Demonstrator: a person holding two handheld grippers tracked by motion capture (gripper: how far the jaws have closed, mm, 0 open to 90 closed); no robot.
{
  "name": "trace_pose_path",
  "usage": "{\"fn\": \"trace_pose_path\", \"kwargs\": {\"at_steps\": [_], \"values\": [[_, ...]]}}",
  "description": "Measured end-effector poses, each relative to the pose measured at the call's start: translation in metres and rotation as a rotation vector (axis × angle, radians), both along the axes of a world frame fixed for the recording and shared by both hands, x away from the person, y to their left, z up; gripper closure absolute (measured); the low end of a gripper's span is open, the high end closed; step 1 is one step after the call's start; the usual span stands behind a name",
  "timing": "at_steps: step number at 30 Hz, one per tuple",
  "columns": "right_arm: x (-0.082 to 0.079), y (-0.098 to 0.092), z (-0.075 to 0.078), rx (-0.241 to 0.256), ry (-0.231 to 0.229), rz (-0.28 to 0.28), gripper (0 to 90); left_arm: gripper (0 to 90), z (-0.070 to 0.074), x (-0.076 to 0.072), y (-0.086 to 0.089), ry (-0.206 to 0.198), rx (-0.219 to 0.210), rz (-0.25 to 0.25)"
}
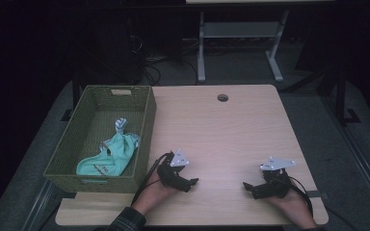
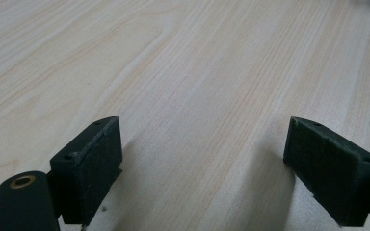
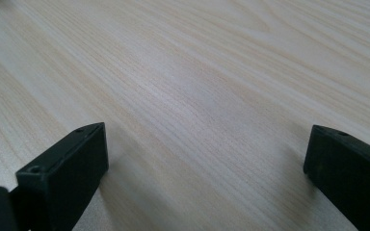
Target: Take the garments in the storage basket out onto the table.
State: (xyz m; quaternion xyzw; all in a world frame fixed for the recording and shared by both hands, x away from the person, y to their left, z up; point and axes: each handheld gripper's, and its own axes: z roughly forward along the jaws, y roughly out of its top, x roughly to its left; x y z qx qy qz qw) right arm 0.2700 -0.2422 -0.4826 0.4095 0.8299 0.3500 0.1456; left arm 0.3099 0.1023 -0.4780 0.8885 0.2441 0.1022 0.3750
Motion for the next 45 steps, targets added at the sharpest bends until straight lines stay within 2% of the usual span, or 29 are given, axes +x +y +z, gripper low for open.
{"fn": "trace_pose_path", "kwargs": {"at_steps": [5,7,9,18,29,34,45], "values": [[0.001,-0.002,0.0,-0.003,-0.001,0.019,1.4,12.6,0.003,0.002,-0.002,0.015,0.026,-0.009],[0.003,-0.007,0.0,-0.003,-0.006,0.073,1.4,12.6,0.003,0.002,-0.002,0.012,0.027,-0.012],[0.005,-0.012,0.0,-0.006,-0.005,0.101,1.4,12.6,0.003,0.001,-0.001,0.018,0.031,-0.016],[0.006,-0.013,0.0,-0.003,-0.005,0.083,1.4,12.9,0.007,0.004,0.0,0.054,0.045,-0.009],[0.006,-0.013,0.0,-0.003,-0.006,0.083,1.4,13.1,0.017,0.003,0.002,0.052,0.032,0.007],[0.006,-0.013,-0.001,-0.001,-0.007,0.082,1.4,13.1,0.024,0.005,0.004,0.063,0.01,0.029],[0.006,-0.013,0.0,-0.003,-0.006,0.083,1.4,13.2,0.033,0.008,0.004,0.057,0.023,0.028]]}}
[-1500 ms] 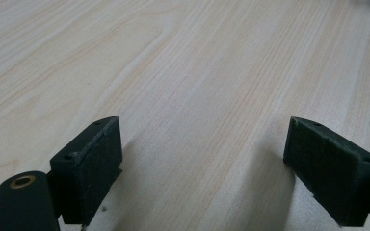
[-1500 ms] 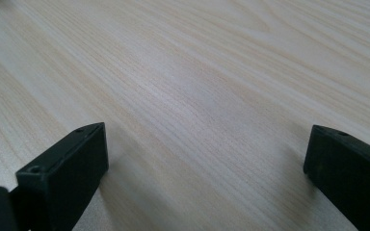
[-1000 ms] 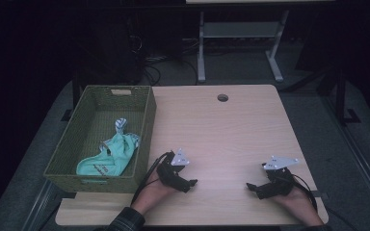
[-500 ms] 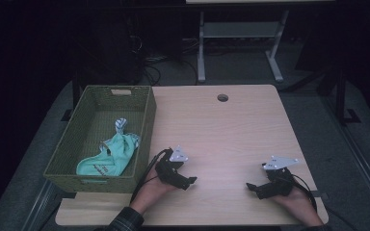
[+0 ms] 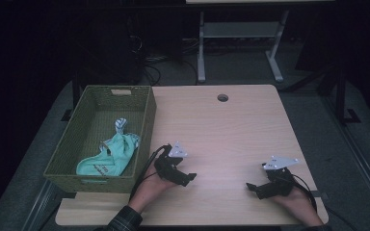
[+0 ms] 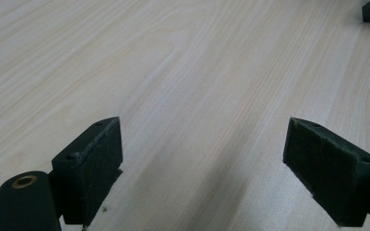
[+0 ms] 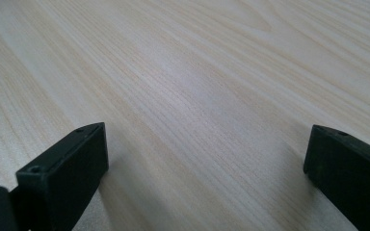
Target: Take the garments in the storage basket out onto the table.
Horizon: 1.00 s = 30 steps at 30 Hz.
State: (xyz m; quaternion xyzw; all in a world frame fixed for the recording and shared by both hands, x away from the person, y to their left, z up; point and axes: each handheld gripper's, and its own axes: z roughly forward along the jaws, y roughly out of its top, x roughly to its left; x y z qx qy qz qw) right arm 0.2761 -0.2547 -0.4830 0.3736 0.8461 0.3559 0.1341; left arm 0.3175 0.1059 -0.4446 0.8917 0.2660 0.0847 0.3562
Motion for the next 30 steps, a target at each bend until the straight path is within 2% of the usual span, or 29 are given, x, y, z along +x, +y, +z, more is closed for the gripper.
{"fn": "trace_pose_path", "kwargs": {"at_steps": [21,30], "values": [[0.0,-0.001,0.0,0.0,-0.003,0.006,1.4,13.3,0.016,0.003,-0.001,-0.013,0.008,0.0],[0.0,-0.001,0.0,0.0,-0.002,-0.012,1.4,13.3,0.025,0.004,0.0,-0.018,-0.008,0.005]]}}
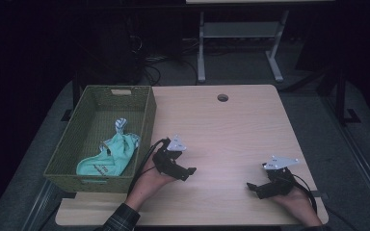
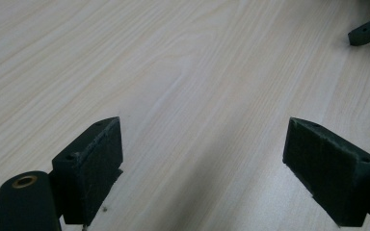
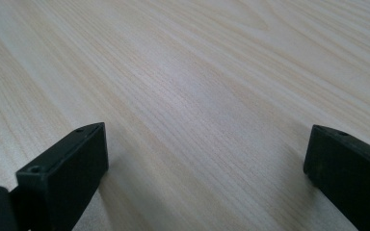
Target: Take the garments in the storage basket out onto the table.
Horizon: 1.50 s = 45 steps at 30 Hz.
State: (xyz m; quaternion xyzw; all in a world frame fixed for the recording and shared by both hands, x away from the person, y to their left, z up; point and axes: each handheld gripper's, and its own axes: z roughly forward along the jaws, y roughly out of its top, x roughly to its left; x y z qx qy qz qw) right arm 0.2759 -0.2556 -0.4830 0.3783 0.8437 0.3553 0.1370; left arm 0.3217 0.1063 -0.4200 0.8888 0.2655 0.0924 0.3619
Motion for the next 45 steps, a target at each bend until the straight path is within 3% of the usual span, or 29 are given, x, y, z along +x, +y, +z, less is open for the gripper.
{"fn": "trace_pose_path", "kwargs": {"at_steps": [28,31,39,45], "values": [[0.0,0.0,0.0,0.0,0.0,-0.005,1.4,13.4,0.038,0.009,0.004,-0.029,-0.011,-0.017],[0.0,0.0,0.0,0.0,0.0,-0.005,1.4,13.4,0.042,0.01,0.007,-0.026,-0.027,-0.014],[0.0,0.0,0.0,0.001,0.0,-0.005,1.4,13.6,0.05,0.015,0.009,-0.014,-0.03,-0.063],[0.0,0.0,0.0,0.001,0.0,-0.005,1.4,13.6,0.057,0.017,0.014,-0.027,-0.043,-0.054]]}}
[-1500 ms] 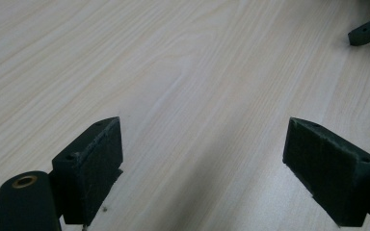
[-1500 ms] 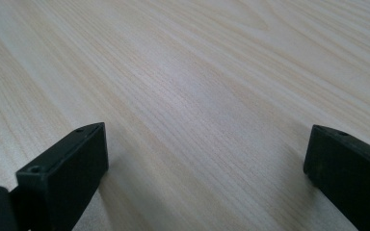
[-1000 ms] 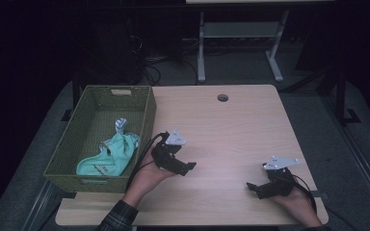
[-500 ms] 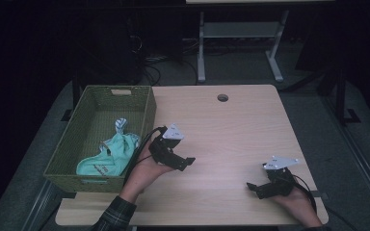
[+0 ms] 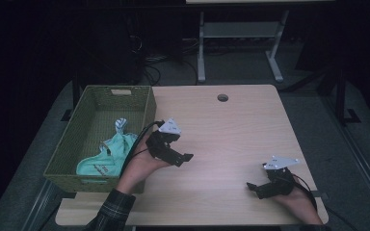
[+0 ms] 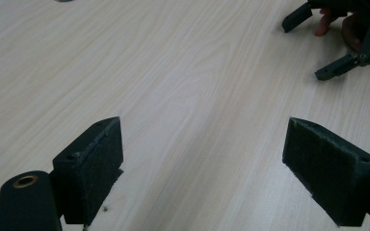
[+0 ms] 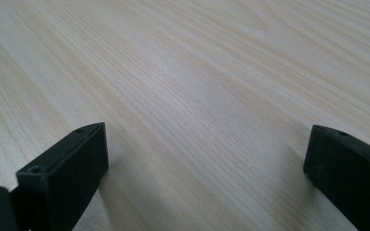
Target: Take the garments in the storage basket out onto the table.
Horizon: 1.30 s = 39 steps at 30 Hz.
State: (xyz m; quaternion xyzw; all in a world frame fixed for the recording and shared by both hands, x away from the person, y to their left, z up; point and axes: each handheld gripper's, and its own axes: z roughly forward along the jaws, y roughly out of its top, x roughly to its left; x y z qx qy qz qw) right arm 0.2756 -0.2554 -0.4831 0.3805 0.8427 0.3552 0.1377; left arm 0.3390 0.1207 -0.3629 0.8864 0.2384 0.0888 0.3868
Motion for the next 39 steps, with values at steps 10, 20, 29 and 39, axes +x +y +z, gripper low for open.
{"fn": "trace_pose_path", "kwargs": {"at_steps": [10,20,29,39], "values": [[0.0,0.0,0.0,-0.002,0.001,0.001,1.4,14.1,0.011,0.002,0.021,-0.011,-0.012,0.03],[0.0,0.0,0.0,-0.002,0.001,0.0,1.4,14.0,0.018,0.003,0.037,-0.011,-0.008,0.05],[0.0,0.0,0.0,-0.002,0.001,0.001,1.4,14.0,0.022,0.004,0.053,-0.008,-0.007,0.078],[0.0,0.0,0.0,-0.002,0.001,0.0,1.4,14.4,0.028,0.005,0.074,-0.013,-0.016,0.119]]}}
